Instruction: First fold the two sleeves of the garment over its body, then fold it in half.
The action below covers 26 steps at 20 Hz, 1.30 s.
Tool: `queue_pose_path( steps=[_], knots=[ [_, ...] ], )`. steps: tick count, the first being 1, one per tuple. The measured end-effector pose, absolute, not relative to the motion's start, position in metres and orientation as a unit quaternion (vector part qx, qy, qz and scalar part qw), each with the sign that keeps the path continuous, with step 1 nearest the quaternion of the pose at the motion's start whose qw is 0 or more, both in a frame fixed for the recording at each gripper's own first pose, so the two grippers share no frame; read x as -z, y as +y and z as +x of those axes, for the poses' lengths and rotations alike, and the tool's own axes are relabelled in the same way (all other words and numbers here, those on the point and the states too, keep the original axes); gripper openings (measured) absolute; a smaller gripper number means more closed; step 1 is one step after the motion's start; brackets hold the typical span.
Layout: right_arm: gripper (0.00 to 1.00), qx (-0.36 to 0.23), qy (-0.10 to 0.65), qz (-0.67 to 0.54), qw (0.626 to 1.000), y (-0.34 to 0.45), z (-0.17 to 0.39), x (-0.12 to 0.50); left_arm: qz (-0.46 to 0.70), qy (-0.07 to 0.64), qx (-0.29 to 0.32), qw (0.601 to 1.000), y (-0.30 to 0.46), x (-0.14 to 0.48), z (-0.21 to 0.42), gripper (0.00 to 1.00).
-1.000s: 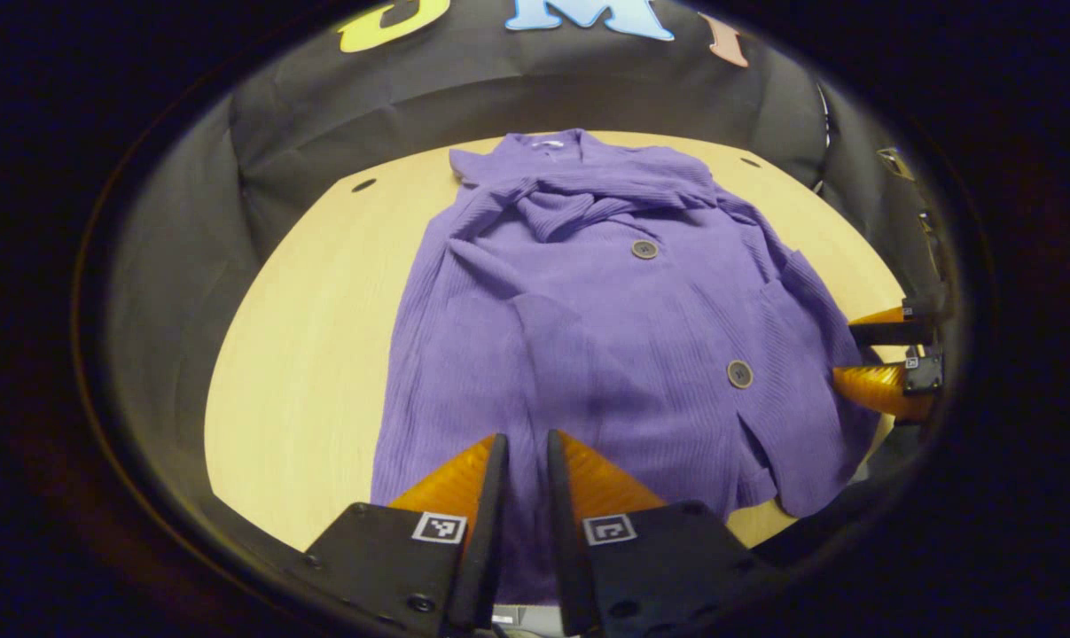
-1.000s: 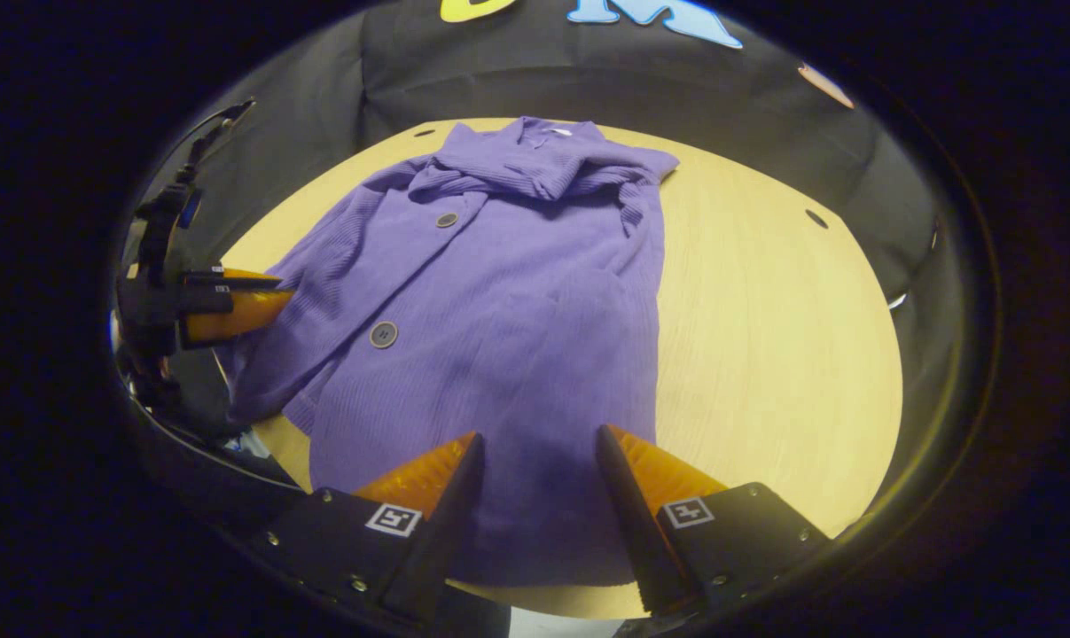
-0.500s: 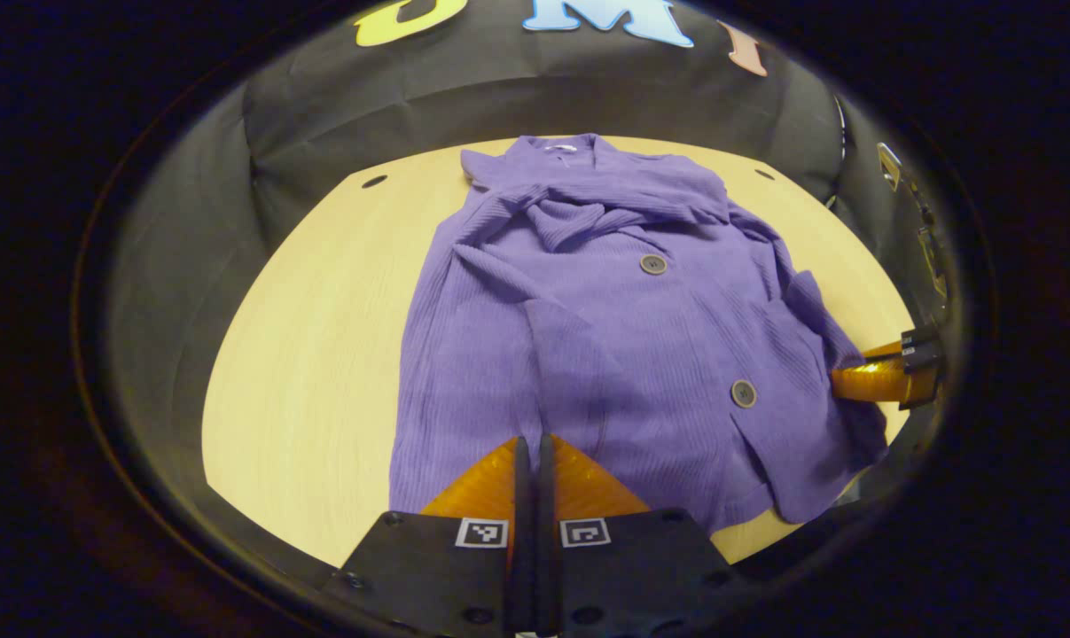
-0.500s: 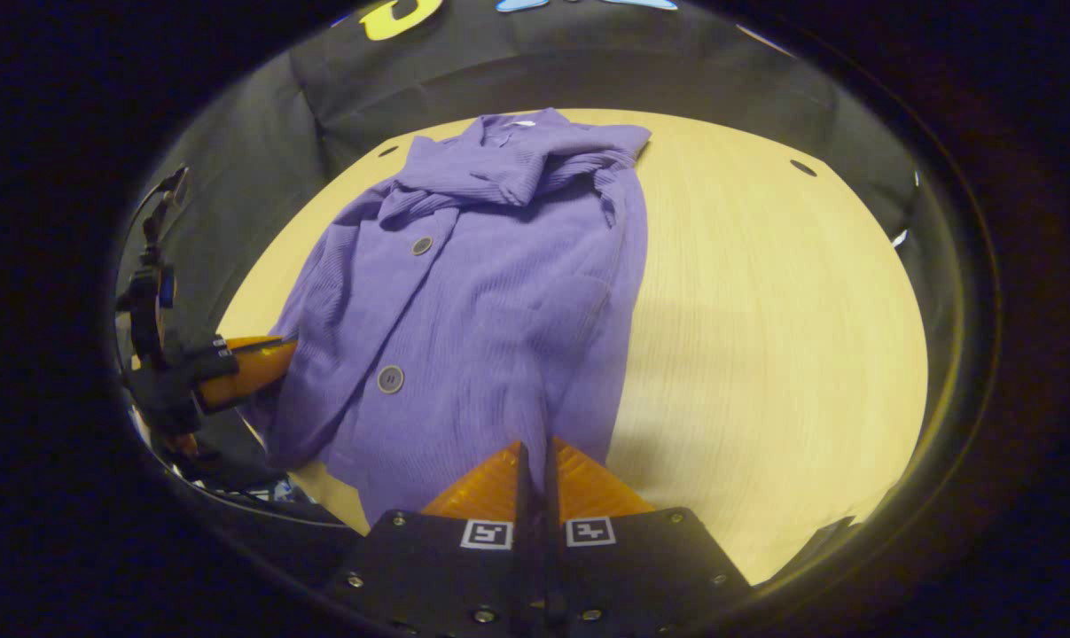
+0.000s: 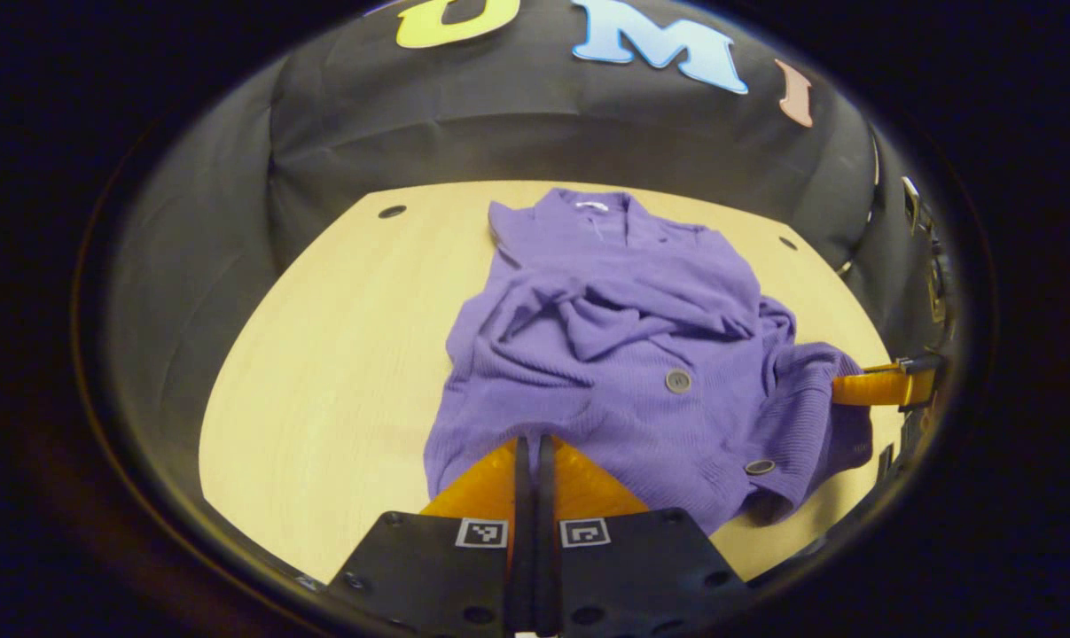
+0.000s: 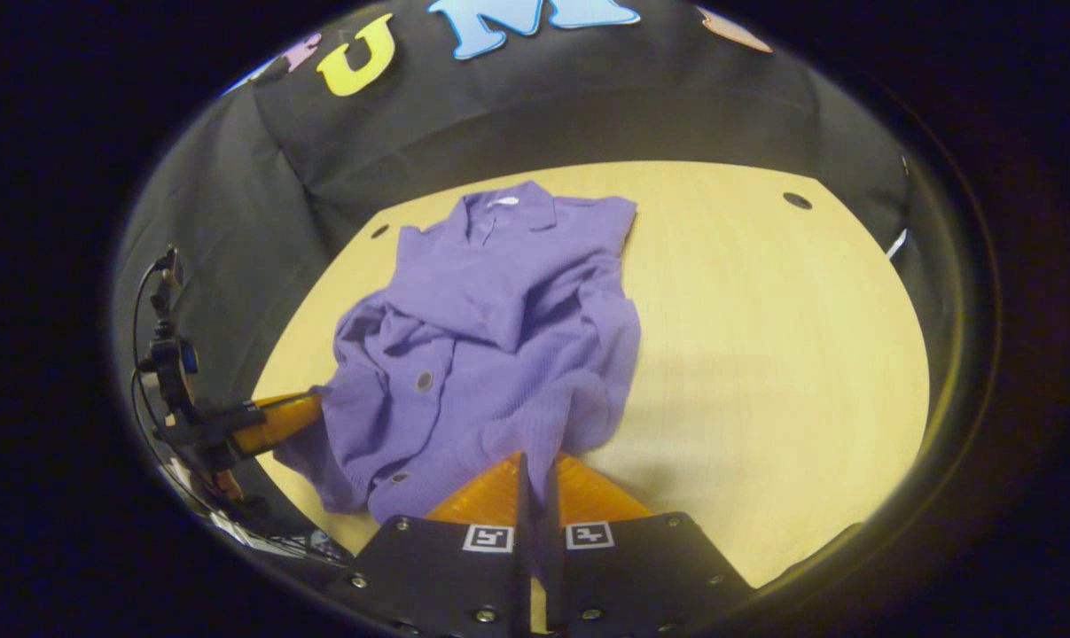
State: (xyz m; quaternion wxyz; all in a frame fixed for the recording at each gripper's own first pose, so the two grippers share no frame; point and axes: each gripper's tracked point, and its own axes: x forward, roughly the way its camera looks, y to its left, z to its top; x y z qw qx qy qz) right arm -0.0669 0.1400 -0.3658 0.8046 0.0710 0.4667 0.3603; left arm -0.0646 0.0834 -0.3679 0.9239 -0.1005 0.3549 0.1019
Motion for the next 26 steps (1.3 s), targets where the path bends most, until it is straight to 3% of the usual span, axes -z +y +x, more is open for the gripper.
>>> queue_pose_path(
  steps=[12, 13, 14, 18, 19, 20, 26],
  knots=[
    [0.06, -0.366, 0.396, 0.102, 0.836, 0.186, 0.075, 0.332, -0.122, 0.293, -0.104, 0.943, 0.119, 0.315, 0.076, 0.07],
    [0.11, -0.362, 0.394, 0.111, 0.838, 0.190, 0.086, 0.333, -0.123, 0.290, -0.104, 0.943, 0.122, 0.314, 0.087, 0.07],
    [0.06, -0.357, 0.391, 0.121, 0.840, 0.192, 0.098, 0.333, -0.127, 0.287, -0.105, 0.944, 0.124, 0.313, 0.100, 0.07],
    [0.06, -0.330, 0.384, 0.169, 0.846, 0.204, 0.154, 0.338, -0.127, 0.267, -0.106, 0.949, 0.136, 0.309, 0.159, 0.07],
    [0.10, -0.324, 0.381, 0.180, 0.847, 0.206, 0.167, 0.339, -0.126, 0.262, -0.104, 0.951, 0.139, 0.308, 0.174, 0.07],
    [0.06, -0.318, 0.377, 0.188, 0.849, 0.209, 0.180, 0.343, -0.126, 0.258, -0.103, 0.952, 0.142, 0.308, 0.187, 0.07],
    [0.06, -0.266, 0.372, 0.233, 0.858, 0.215, 0.237, 0.380, -0.118, 0.231, -0.095, 0.961, 0.154, 0.318, 0.261, 0.06]
  ],
)
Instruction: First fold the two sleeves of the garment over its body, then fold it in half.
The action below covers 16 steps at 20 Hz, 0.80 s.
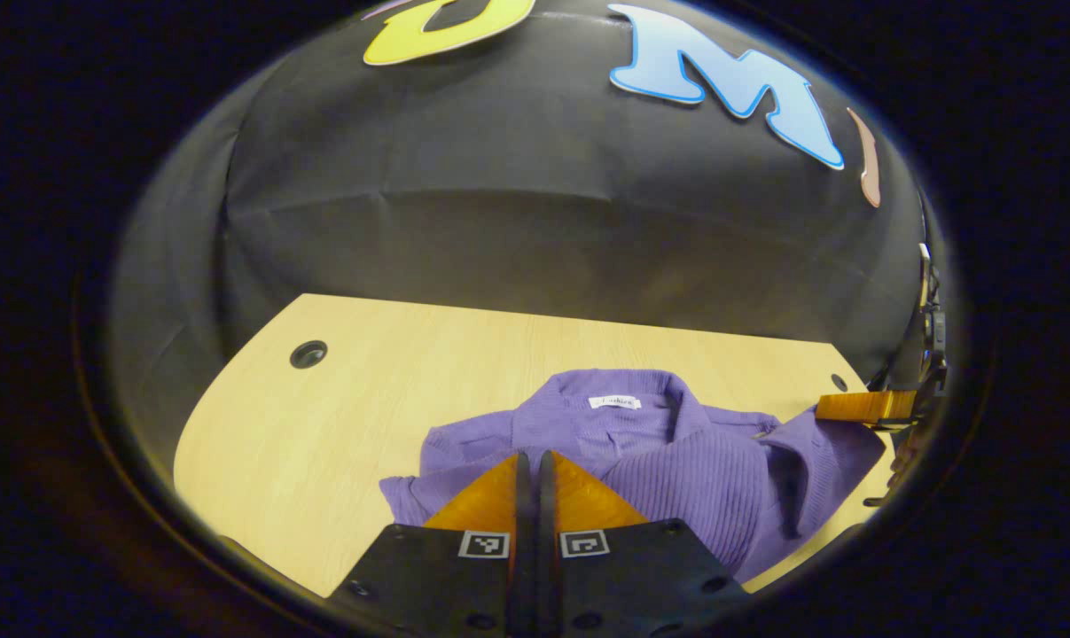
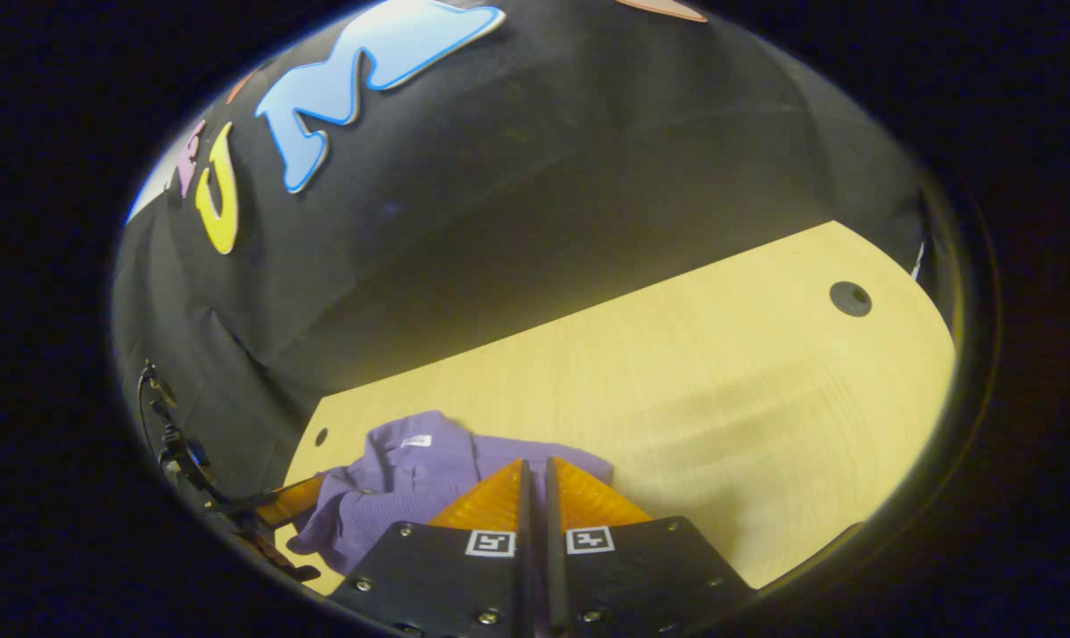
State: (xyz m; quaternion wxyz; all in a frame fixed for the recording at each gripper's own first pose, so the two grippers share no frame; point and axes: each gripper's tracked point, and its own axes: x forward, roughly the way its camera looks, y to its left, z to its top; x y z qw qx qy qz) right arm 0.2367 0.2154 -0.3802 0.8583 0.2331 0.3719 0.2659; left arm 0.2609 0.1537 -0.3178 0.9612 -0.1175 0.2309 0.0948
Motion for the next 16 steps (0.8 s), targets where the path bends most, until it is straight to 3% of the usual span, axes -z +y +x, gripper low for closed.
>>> queue_pose_path(
  steps=[6, 14, 16],
  knots=[
    [0.06, -0.231, 0.367, 0.261, 0.862, 0.209, 0.271, 0.409, -0.114, 0.247, -0.099, 0.957, 0.160, 0.356, 0.281, 0.06],
    [0.02, -0.258, 0.381, 0.230, 0.857, 0.219, 0.256, 0.424, -0.104, 0.252, -0.104, 0.956, 0.162, 0.364, 0.285, 0.07],
    [0.02, -0.263, 0.379, 0.228, 0.858, 0.219, 0.253, 0.419, -0.097, 0.256, -0.108, 0.956, 0.163, 0.361, 0.281, 0.19]
  ],
)
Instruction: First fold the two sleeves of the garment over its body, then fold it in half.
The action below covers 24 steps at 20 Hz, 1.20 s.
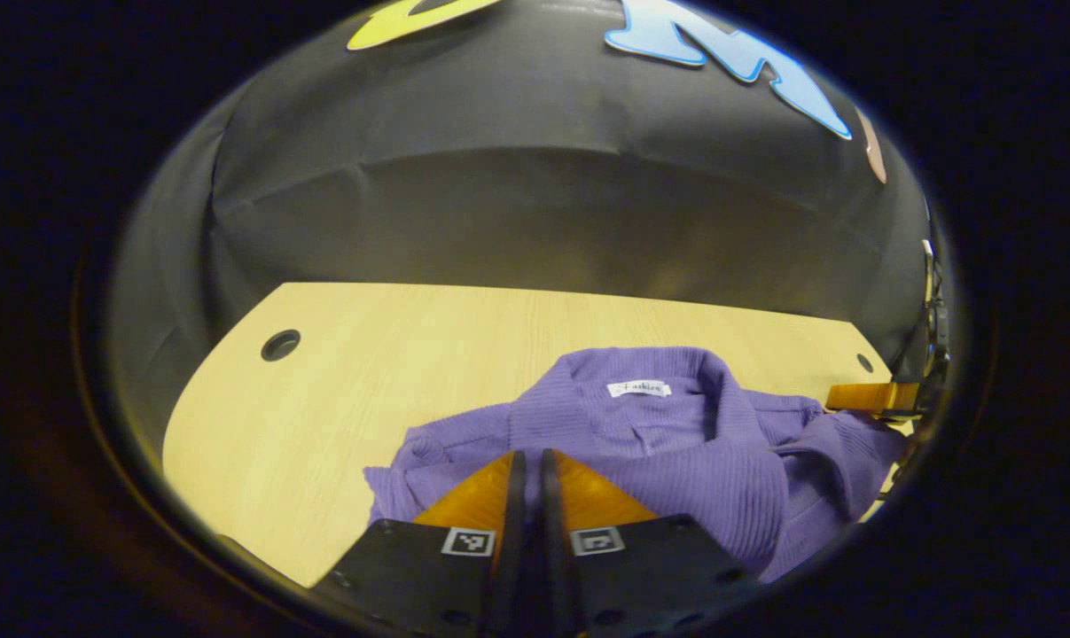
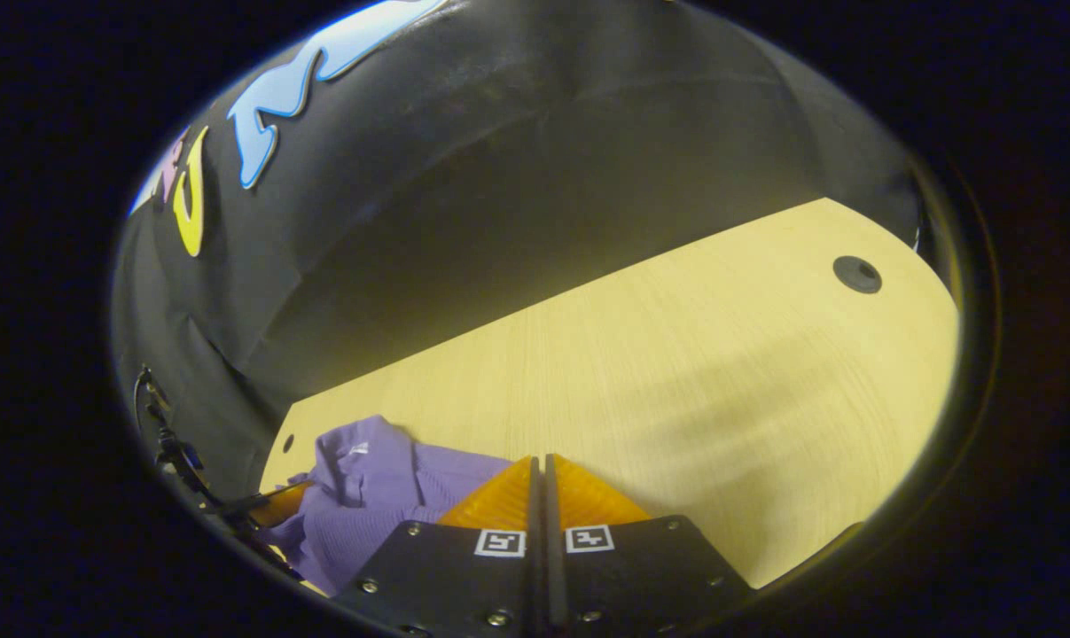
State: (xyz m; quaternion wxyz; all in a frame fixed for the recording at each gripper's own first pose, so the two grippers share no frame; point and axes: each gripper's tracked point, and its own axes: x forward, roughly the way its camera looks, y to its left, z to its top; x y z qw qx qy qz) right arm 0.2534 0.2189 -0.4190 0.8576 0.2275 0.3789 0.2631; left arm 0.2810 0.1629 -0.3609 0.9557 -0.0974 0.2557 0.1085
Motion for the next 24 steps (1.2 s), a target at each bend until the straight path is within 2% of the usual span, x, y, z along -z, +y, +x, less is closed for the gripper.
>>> queue_pose_path(
  steps=[1, 2, 3, 6, 9, 10, 11, 12, 13, 14, 15, 16, 17, 24],
  knots=[
    [0.02, -0.266, 0.377, 0.226, 0.858, 0.218, 0.252, 0.415, -0.098, 0.255, -0.111, 0.956, 0.163, 0.358, 0.279, 0.23],
    [0.02, -0.268, 0.375, 0.223, 0.859, 0.216, 0.251, 0.412, -0.100, 0.250, -0.111, 0.956, 0.162, 0.353, 0.278, 0.37],
    [0.02, -0.271, 0.372, 0.220, 0.860, 0.214, 0.248, 0.408, -0.104, 0.245, -0.111, 0.957, 0.161, 0.348, 0.276, 0.46],
    [0.02, -0.279, 0.365, 0.210, 0.863, 0.210, 0.242, 0.392, -0.109, 0.237, -0.104, 0.960, 0.154, 0.330, 0.270, 0.82],
    [0.02, -0.284, 0.353, 0.197, 0.869, 0.205, 0.234, 0.373, -0.112, 0.223, -0.090, 0.964, 0.139, 0.305, 0.263, 0.82],
    [0.02, -0.286, 0.350, 0.194, 0.871, 0.202, 0.231, 0.365, -0.112, 0.216, -0.086, 0.966, 0.135, 0.293, 0.258, 0.88],
    [0.02, -0.288, 0.346, 0.192, 0.872, 0.199, 0.226, 0.356, -0.112, 0.209, -0.081, 0.968, 0.129, 0.282, 0.254, 0.82],
    [0.02, -0.289, 0.341, 0.191, 0.874, 0.195, 0.221, 0.346, -0.111, 0.200, -0.077, 0.970, 0.123, 0.268, 0.248, 0.87],
    [0.02, -0.290, 0.335, 0.190, 0.876, 0.190, 0.216, 0.333, -0.108, 0.194, -0.073, 0.972, 0.119, 0.257, 0.241, 0.82],
    [0.02, -0.292, 0.330, 0.190, 0.877, 0.187, 0.208, 0.323, -0.105, 0.189, -0.070, 0.974, 0.115, 0.247, 0.234, 0.82],
    [0.02, -0.294, 0.324, 0.189, 0.879, 0.183, 0.200, 0.312, -0.102, 0.184, -0.067, 0.975, 0.111, 0.238, 0.226, 0.87],
    [0.02, -0.296, 0.319, 0.186, 0.881, 0.179, 0.191, 0.303, -0.100, 0.180, -0.065, 0.977, 0.107, 0.229, 0.217, 0.82],
    [0.02, -0.299, 0.314, 0.182, 0.882, 0.175, 0.182, 0.294, -0.099, 0.175, -0.063, 0.978, 0.104, 0.220, 0.208, 0.87],
    [0.00, -0.316, 0.287, 0.162, 0.890, 0.147, 0.116, 0.240, -0.093, 0.142, -0.072, 0.983, 0.083, 0.165, 0.144, 0.87]
  ],
)
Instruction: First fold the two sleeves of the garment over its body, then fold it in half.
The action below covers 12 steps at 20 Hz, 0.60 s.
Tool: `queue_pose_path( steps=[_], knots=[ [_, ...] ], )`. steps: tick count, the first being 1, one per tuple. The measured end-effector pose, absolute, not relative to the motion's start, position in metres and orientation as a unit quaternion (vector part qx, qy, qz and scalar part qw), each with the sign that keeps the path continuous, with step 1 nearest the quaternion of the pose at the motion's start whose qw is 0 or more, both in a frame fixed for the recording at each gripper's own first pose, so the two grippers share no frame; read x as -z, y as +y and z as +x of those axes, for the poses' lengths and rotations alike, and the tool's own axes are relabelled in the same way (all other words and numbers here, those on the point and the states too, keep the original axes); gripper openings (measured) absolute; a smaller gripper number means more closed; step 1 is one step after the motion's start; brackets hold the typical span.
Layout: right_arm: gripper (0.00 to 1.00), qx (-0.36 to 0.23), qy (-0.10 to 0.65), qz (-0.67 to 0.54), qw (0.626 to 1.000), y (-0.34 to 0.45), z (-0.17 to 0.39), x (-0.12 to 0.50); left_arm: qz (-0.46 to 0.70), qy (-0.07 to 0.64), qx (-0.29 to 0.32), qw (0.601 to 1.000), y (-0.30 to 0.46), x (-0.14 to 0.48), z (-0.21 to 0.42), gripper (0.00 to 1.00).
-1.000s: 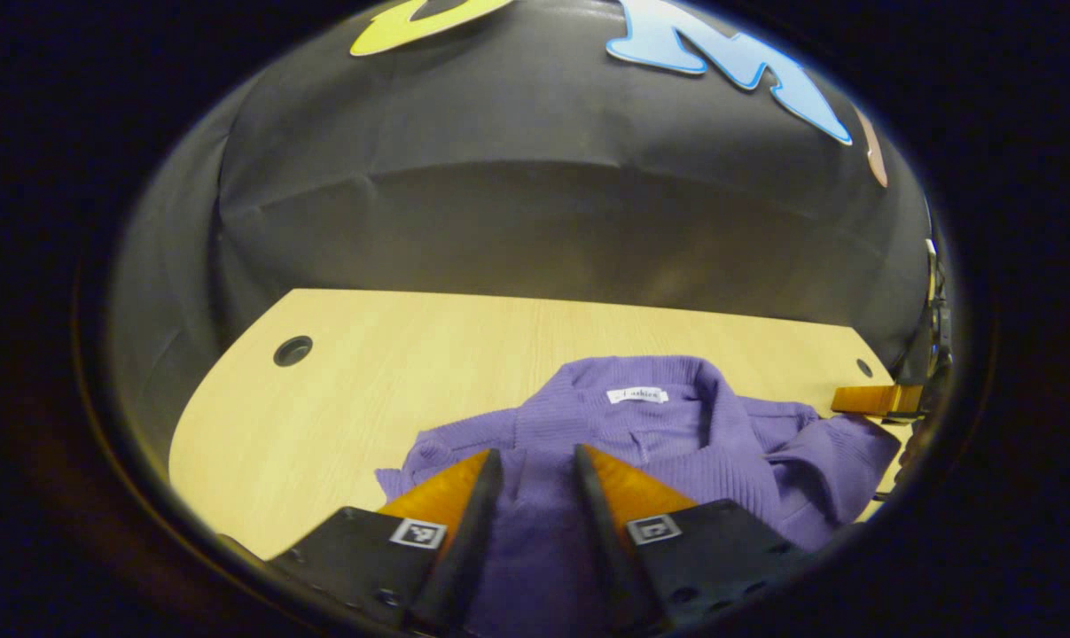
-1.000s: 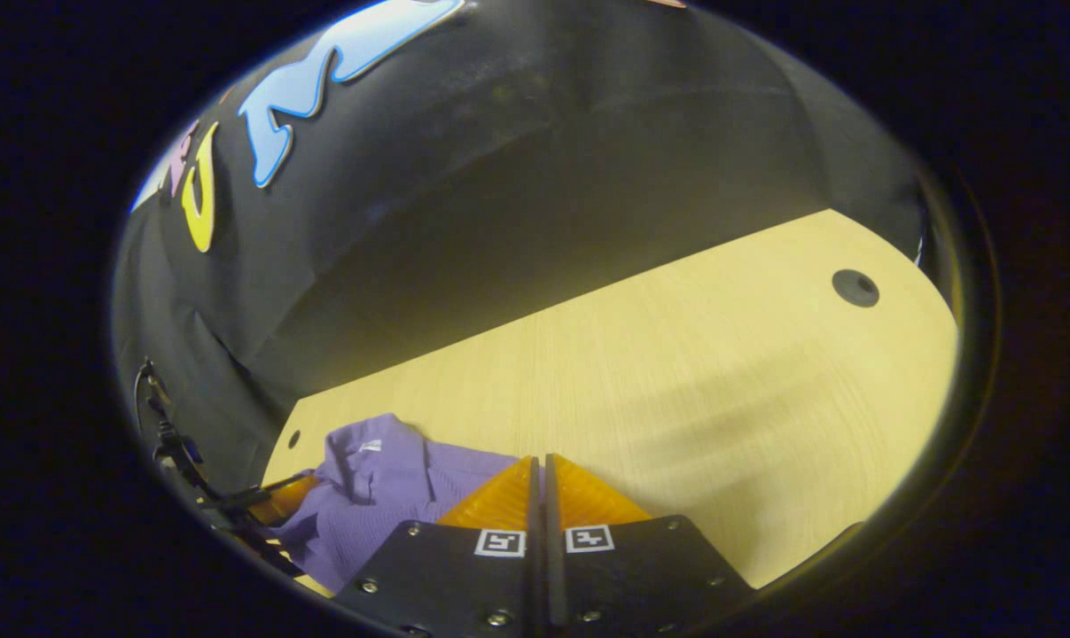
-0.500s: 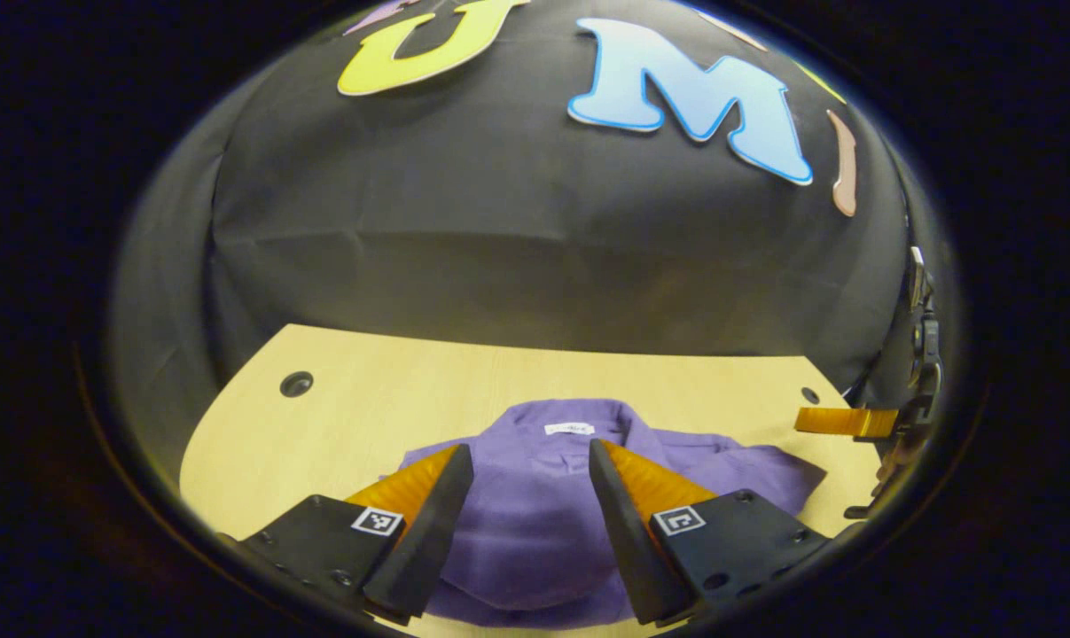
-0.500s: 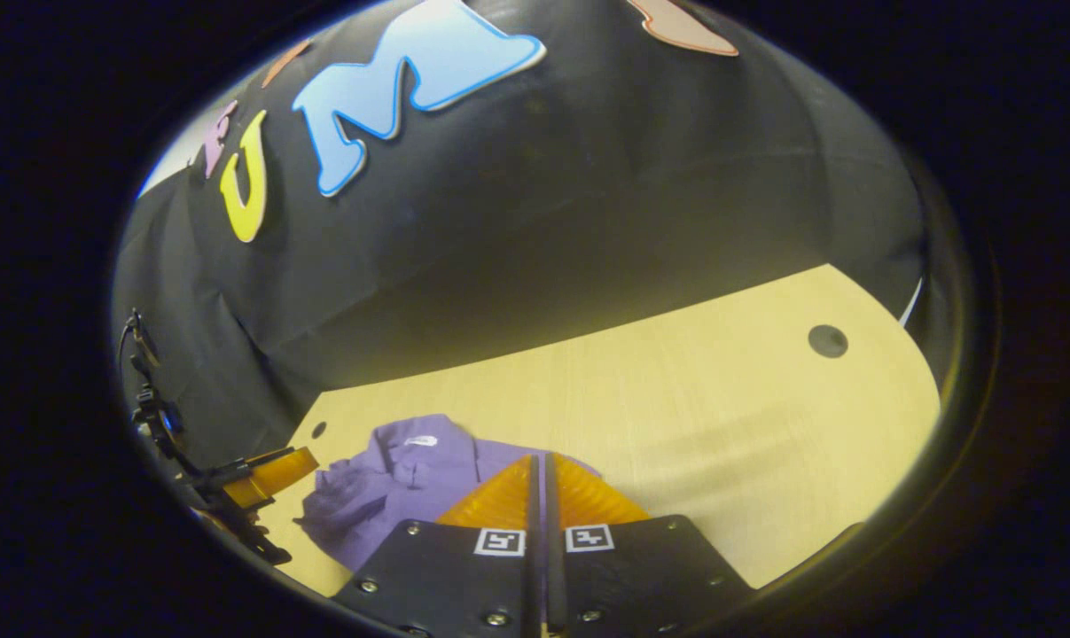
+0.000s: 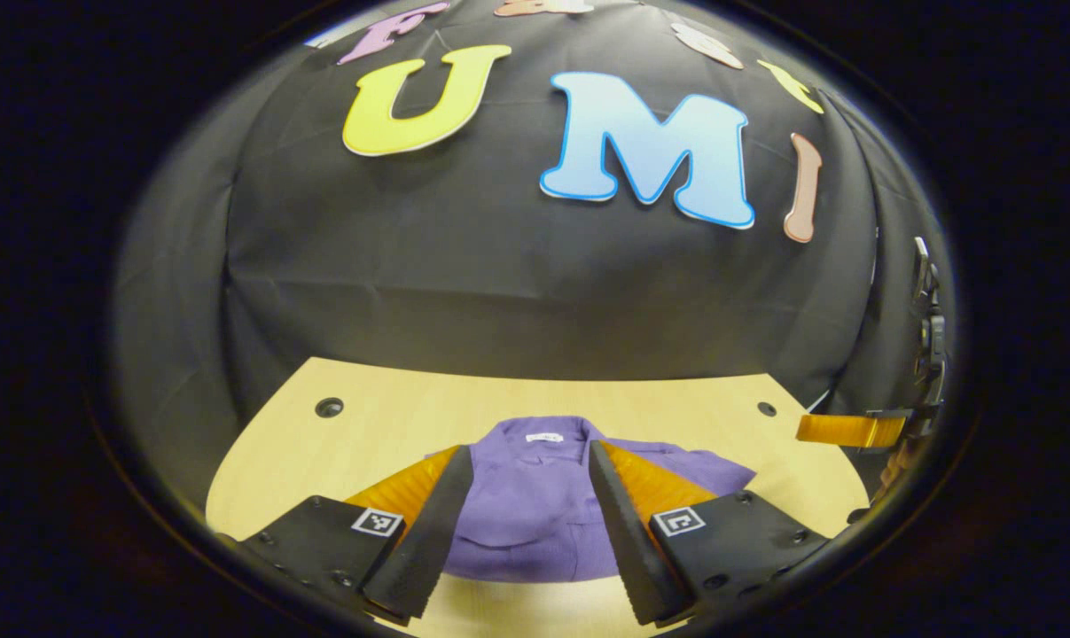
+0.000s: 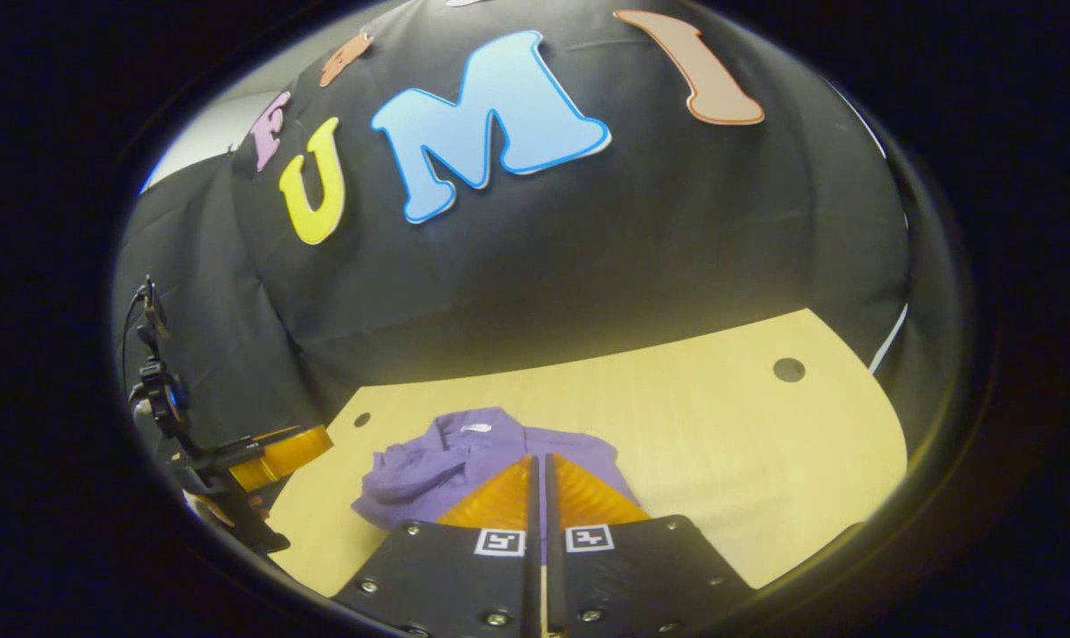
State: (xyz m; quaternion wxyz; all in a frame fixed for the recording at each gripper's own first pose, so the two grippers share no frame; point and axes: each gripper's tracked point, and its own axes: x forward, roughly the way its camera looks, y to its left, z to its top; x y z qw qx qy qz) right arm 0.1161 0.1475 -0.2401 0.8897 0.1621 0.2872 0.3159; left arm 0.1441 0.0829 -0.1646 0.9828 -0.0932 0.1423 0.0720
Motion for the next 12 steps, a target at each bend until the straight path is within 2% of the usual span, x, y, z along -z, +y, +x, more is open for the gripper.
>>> queue_pose_path(
  steps=[1, 2, 3, 12],
  knots=[
    [0.02, -0.318, 0.285, 0.160, 0.890, 0.143, 0.107, 0.234, -0.093, 0.138, -0.074, 0.983, 0.081, 0.159, 0.136, 0.87],
    [0.00, -0.320, 0.282, 0.157, 0.891, 0.138, 0.098, 0.229, -0.093, 0.134, -0.074, 0.984, 0.077, 0.154, 0.127, 0.87],
    [0.02, -0.323, 0.279, 0.154, 0.891, 0.133, 0.089, 0.224, -0.092, 0.131, -0.075, 0.984, 0.074, 0.149, 0.120, 0.82],
    [0.02, -0.348, 0.263, 0.141, 0.889, 0.099, 0.010, 0.184, -0.084, 0.106, -0.065, 0.989, 0.020, 0.107, 0.045, 0.82]
  ],
)
